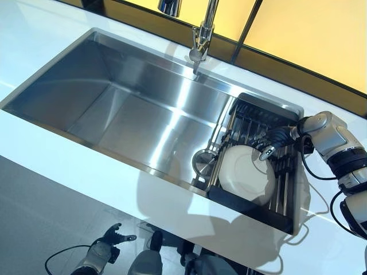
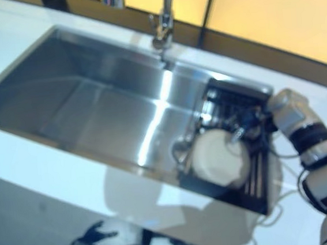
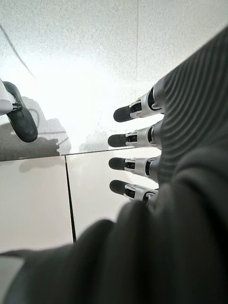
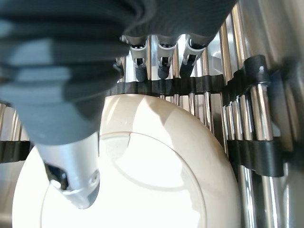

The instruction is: Take plates into dishwasher

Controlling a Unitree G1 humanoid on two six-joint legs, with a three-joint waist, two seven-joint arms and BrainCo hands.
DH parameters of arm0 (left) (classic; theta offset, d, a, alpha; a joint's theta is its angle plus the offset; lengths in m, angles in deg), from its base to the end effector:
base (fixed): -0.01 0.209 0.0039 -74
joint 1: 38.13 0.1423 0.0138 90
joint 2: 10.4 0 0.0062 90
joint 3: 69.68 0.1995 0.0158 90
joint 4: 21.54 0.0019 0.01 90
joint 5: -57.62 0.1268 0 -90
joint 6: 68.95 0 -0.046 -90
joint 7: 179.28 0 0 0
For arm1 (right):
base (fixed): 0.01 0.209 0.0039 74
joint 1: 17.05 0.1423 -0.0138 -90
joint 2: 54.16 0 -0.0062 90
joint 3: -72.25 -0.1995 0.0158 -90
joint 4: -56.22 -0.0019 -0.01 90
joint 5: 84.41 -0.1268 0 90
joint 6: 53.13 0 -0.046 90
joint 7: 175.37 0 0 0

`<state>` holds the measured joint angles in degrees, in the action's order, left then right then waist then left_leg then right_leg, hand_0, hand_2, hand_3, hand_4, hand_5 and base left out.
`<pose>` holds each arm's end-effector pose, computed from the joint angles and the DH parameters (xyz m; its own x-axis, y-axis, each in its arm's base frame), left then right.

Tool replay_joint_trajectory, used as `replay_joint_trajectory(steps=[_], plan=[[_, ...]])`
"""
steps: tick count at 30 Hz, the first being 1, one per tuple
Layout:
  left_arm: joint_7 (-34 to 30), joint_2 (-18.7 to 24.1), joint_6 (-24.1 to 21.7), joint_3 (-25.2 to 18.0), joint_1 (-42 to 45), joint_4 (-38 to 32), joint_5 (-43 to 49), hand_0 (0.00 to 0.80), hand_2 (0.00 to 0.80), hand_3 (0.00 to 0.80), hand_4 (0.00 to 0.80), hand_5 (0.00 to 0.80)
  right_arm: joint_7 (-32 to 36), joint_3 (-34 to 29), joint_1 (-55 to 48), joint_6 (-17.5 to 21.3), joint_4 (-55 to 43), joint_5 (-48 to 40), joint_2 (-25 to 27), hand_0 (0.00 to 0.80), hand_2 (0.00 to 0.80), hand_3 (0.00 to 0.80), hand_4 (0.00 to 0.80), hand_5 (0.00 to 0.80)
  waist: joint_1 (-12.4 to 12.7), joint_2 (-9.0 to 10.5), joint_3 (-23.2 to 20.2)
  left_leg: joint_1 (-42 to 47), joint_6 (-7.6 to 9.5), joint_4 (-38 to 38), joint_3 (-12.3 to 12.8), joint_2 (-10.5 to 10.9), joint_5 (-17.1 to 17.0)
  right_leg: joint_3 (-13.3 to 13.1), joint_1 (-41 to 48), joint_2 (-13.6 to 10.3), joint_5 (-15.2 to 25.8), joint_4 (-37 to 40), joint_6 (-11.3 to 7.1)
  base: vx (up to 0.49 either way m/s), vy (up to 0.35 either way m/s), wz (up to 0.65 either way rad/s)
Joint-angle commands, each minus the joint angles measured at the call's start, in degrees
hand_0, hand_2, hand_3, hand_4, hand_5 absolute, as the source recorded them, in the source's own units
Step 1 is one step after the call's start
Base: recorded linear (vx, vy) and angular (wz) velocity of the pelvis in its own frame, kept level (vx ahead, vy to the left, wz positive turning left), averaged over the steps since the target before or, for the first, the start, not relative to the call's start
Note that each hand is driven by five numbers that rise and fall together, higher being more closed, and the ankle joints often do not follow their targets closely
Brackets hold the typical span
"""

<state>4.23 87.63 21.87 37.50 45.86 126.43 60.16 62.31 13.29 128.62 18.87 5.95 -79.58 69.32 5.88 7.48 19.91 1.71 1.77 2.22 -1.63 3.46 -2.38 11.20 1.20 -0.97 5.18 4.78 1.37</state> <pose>0.1362 0.2613 -0.0833 0.6015 0.2446 -0.7605 0.2768 0.8292 0.4856 0.3320 -0.2865 0.2021 0.6037 0.2124 -0.7684 -0.7578 0.4522 -0.4704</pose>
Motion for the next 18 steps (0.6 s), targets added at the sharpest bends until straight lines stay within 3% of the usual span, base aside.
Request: replay_joint_trajectory(steps=[1, 11, 18], plan=[[0.23, 0.66, -0.37, 1.84, -1.0, 0.15, -0.9, 0.0, 0.0, 0.0, 0.0, 0.0, 1.19, 3.21, -0.34, 0.86, 3.94, -1.43, -1.62, 0.0, 0.0, 0.0, 0.0, 0.0, 1.86, -1.6, 0.33, -3.42, 2.1, -6.1, 2.22, -0.3, 7.78, -0.38, -2.69, 0.2, -6.67, -5.98, -1.01, 0.0, 0.0, 0.0], [-0.38, 0.44, -0.6, 2.89, -1.38, -0.64, -1.0, 0.0, 0.0, 0.0, 0.0, 0.0, 1.79, 3.25, 0.56, 4.64, 10.96, 1.14, -2.76, 0.0, 0.0, 0.0, 0.0, 0.0, 2.77, -2.82, 1.2, -4.48, 2.01, -7.45, 1.83, -0.04, 7.89, -0.01, -2.43, 0.01, -6.66, -5.67, -0.67, 0.0, 0.0, 0.0], [-0.29, 0.15, -0.05, 3.54, -1.71, -1.36, -1.32, 0.0, 0.0, 0.0, 0.0, 0.0, -1.71, 2.72, 1.74, 4.08, 12.68, 0.16, -3.12, 0.0, 0.0, 0.0, 0.0, 0.0, 3.06, -3.23, 1.57, -4.99, 2.03, -7.7, 1.66, 0.1, 7.76, 0.0, -2.36, -0.01, -6.4, -5.13, -0.6, 0.0, 0.0, 0.0]])
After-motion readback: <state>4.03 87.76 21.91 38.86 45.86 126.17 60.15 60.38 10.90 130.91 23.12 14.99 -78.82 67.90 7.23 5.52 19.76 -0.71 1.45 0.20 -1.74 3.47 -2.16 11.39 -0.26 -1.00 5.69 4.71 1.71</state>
